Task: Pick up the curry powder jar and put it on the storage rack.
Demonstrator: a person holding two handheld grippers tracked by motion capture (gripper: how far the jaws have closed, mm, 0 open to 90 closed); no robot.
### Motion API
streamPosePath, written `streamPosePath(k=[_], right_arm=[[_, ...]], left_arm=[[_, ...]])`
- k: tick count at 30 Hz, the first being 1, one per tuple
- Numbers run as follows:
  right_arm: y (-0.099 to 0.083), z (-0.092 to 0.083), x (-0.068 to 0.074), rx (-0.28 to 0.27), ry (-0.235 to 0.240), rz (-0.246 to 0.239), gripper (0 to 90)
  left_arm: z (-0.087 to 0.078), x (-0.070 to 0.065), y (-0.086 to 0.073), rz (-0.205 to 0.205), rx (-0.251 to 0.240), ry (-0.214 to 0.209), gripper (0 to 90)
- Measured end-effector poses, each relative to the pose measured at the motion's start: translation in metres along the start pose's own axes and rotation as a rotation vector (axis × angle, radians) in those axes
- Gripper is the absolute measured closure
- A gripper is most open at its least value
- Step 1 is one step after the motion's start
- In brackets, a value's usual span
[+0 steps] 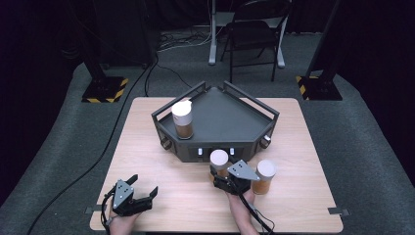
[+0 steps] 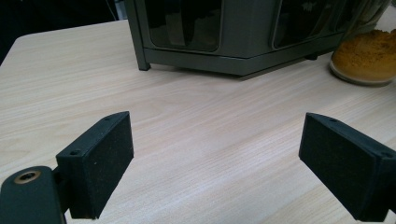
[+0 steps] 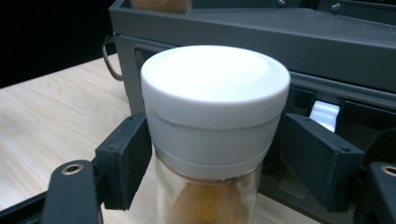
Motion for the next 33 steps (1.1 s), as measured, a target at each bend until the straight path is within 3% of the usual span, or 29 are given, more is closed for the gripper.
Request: streamPosePath(k=[4, 17, 21, 33], right_arm=[[-0.001, 0.002, -0.001, -0.007, 0.019, 0.005, 32.3], [0.003, 0.001, -0.003, 0.004, 0.025, 0.021, 33.4], [0.006, 0.0, -0.005, 0.006, 0.036, 0.046, 33.5], [0.025, -0.004, -0.005, 0.032, 0.046, 0.03, 33.5]], left_arm=[[0.0, 0.0, 0.0, 0.002, 0.001, 0.0, 10.2], [0.0, 0.0, 0.001, -0.002, 0.003, -0.001, 10.2], [0.001, 0.0, 0.001, -0.004, 0.005, -0.001, 10.2], [0.001, 0.0, 0.001, -0.003, 0.005, -0.001, 10.2]])
Point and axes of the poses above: each handheld gripper's, and its own axes: z roughly forward along the jaws, y roughly out of its top, x roughly to its left, the point moved 2 cm from there along z, roughly forward along the jaws, and after that the axes turned 5 degrees about y, right-handed, at the moved point
